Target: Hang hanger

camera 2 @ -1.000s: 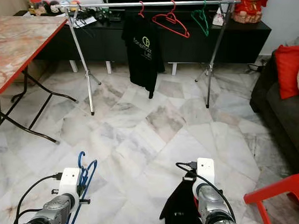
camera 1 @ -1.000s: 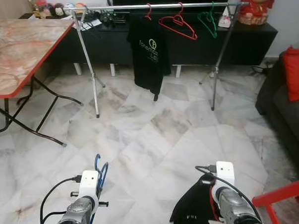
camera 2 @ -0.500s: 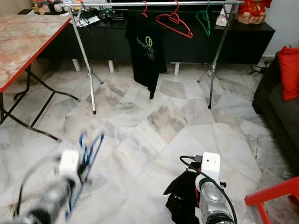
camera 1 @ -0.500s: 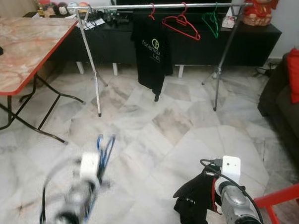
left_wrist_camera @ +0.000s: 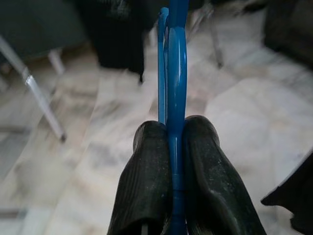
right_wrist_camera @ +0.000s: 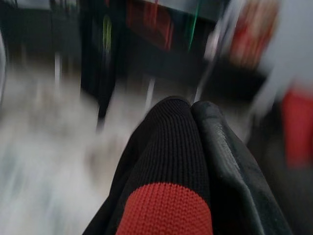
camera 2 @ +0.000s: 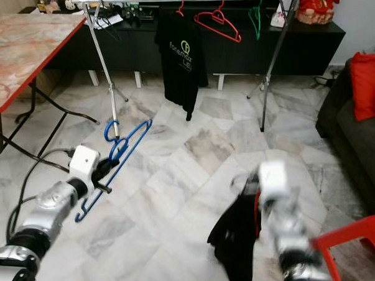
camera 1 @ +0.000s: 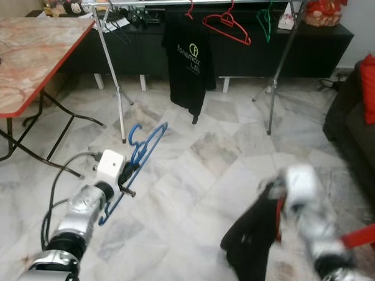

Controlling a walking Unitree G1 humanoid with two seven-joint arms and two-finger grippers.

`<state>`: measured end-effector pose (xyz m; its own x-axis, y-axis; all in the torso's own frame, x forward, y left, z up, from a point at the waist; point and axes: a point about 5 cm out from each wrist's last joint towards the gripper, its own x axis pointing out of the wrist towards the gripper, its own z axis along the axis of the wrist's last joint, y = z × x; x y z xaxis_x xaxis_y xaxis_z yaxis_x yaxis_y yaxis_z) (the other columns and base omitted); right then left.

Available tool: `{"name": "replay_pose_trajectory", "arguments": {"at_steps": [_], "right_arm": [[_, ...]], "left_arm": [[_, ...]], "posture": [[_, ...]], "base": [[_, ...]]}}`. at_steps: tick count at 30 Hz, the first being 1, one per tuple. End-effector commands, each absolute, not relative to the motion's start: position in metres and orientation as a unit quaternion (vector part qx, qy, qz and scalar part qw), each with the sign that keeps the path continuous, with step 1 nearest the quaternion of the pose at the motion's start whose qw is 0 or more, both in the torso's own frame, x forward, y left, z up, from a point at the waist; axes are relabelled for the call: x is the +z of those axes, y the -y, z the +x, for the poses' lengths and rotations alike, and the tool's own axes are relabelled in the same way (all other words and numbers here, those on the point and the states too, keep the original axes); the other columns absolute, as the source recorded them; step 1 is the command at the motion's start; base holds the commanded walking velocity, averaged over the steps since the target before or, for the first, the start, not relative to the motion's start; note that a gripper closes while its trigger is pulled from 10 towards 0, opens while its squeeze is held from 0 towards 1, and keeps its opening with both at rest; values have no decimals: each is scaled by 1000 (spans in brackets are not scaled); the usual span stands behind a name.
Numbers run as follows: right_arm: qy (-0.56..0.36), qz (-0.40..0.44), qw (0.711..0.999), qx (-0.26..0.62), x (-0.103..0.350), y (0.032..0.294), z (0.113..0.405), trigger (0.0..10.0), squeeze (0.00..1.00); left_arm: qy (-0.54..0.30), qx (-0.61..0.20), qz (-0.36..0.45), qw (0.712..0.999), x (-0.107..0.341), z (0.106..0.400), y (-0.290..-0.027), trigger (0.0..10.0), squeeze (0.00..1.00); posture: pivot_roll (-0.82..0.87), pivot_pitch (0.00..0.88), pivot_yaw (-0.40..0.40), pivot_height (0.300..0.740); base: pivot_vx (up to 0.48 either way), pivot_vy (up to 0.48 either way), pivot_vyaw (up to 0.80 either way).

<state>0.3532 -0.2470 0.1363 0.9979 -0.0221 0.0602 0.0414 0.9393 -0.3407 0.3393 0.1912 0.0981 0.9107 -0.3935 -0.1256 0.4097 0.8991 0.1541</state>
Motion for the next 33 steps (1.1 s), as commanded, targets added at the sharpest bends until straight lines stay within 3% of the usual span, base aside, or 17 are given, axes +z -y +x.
{"name": "replay_pose_trajectory", "arguments": {"at_steps": [1, 6, 7, 10, 14, 20, 23, 33], "right_arm": [[15, -172, 985, 14, 126, 238, 349, 10000, 0], [-33, -196, 978, 56, 124, 229, 350, 10000, 0], [-67, -196, 975, 75, 121, 224, 348, 10000, 0], [-76, -206, 970, 101, 125, 217, 345, 10000, 0], [-81, -216, 964, 134, 145, 201, 340, 10000, 0], [-94, -230, 963, 106, 153, 202, 344, 10000, 0], [-122, -287, 947, 74, 149, 212, 347, 10000, 0], [-145, -323, 934, 55, 151, 211, 345, 10000, 0]], "left_arm": [[-57, -235, 87, 966, 98, 336, -188, 10000, 0], [-51, -331, 77, 939, 116, 330, -171, 10000, 0], [-51, -384, 70, 919, 124, 324, -160, 10000, 0], [-55, -428, 69, 900, 131, 318, -150, 10000, 0], [-76, -541, 86, 833, 144, 296, -122, 10000, 0], [-92, -596, 103, 791, 148, 281, -107, 10000, 0], [-130, -605, 157, 770, 141, 273, -113, 10000, 0], [-167, -618, 217, 737, 146, 256, -127, 10000, 0]], "posture": [[-129, 0, 5, 740], [-127, 0, 5, 740], [-127, 0, 6, 740], [-129, 0, 9, 740], [-142, 0, 14, 740], [-145, 0, 15, 740], [-134, 0, 12, 740], [-127, 0, 11, 740]], "base": [[0, 0, 0], [0, 0, 0], [0, 0, 0], [0, 0, 0], [0, 0, 0], [0, 0, 0], [0, 0, 0], [0, 0, 0]]}}
